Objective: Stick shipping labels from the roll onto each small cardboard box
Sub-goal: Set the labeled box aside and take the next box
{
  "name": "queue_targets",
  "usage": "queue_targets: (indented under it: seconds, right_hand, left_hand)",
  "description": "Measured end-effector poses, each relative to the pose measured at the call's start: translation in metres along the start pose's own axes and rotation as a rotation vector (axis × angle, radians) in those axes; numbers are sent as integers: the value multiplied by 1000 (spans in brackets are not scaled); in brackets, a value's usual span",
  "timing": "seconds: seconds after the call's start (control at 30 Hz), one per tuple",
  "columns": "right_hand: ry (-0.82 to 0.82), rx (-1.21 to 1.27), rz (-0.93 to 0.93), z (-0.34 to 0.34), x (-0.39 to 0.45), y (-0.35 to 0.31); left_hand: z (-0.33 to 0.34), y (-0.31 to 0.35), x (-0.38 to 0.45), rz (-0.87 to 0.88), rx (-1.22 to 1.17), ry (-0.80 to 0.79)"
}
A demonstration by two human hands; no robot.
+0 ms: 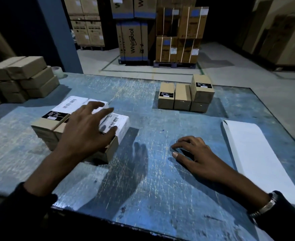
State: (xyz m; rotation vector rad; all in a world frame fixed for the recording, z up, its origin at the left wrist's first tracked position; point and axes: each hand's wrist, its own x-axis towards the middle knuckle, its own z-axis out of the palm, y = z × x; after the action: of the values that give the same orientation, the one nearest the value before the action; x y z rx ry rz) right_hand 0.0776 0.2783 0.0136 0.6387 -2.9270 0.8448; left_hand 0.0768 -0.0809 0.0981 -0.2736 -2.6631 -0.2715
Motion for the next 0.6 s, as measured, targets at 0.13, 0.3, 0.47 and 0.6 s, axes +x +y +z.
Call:
queue_targets:
  seconds: [0.13, 0.3, 0.47, 0.6]
  right_hand:
    - [-13, 16, 1, 0, 2, -1]
    - [22, 126, 51, -5, 9, -2]
    - [41, 142, 161, -11, 14, -7]
    - [136, 241, 312, -43, 30, -10]
  left_hand:
    - [19, 53, 10, 107, -170, -16]
    - [75, 113, 29, 226, -268, -140]
    - [137, 124, 28, 258, -184, -224]
    - [149, 114, 28, 275, -181, -227]
